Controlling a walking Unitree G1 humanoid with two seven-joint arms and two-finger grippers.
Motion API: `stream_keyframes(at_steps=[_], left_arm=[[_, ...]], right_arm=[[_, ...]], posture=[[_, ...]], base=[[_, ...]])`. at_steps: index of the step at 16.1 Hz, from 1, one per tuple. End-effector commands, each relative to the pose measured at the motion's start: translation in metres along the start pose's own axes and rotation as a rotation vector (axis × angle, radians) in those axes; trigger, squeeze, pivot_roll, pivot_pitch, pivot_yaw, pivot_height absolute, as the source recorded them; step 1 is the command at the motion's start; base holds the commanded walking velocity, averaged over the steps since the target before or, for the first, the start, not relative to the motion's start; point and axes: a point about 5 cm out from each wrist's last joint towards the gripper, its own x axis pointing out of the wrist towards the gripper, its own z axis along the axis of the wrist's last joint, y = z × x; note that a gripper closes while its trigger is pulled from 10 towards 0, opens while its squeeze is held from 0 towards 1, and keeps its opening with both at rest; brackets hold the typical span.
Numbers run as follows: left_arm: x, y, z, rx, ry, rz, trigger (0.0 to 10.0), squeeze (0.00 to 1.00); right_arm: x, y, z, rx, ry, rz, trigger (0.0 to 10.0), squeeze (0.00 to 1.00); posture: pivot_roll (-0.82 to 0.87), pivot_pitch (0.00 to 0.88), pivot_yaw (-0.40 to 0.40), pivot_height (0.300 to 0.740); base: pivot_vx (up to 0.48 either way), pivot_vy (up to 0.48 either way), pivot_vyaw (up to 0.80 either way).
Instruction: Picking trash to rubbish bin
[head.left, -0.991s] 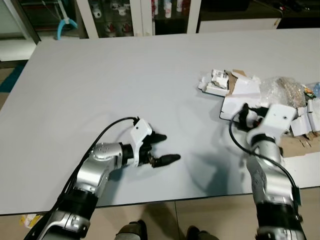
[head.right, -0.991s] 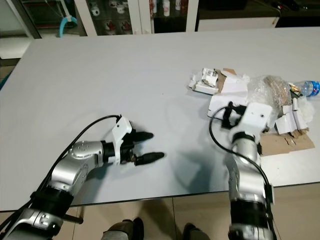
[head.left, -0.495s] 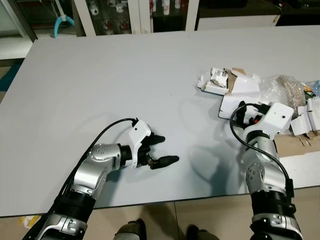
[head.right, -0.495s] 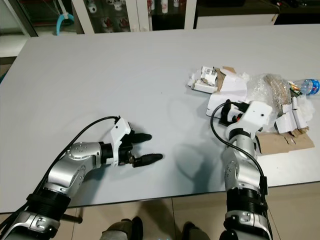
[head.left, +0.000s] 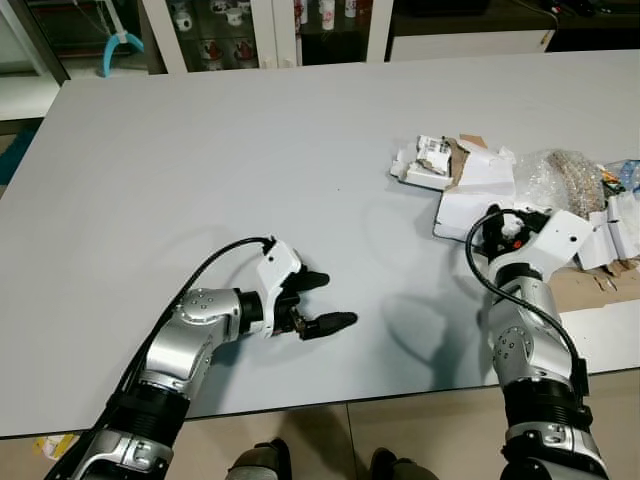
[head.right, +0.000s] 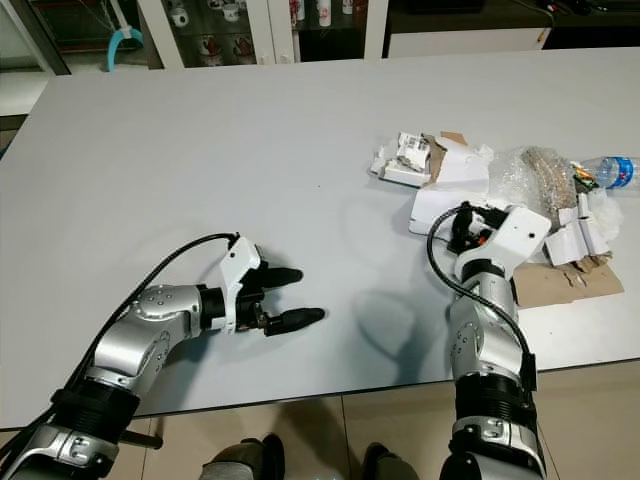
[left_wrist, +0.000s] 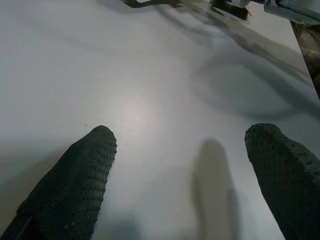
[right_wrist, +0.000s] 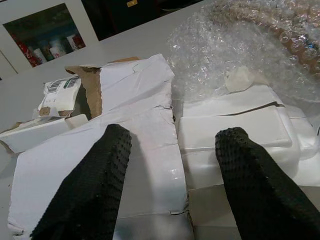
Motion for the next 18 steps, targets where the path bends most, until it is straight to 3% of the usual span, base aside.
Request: stream_keyframes(at_steps=[1,18], left_arm=[[0.0011,-0.0032,-0.0028,-0.001,0.018,-0.008,10.0,0.00],[0.0010,-0.0033,-0.0042,0.002,0.028,-0.011,10.0,0.00]], right_arm=[[-0.0089,-0.0040,-0.0308,0.030,0.140,-0.016,0.0,0.00],[-0.0094,-0.0045,-0.0313,0.047,0.099,0.011,0.0,0.00]], posture=[[0.29,0.194,0.024,0.740],[0.29,0.183,0.027,0.740]], base=[[0.000,0.000,0.00],[0.000,0.000,0.00]])
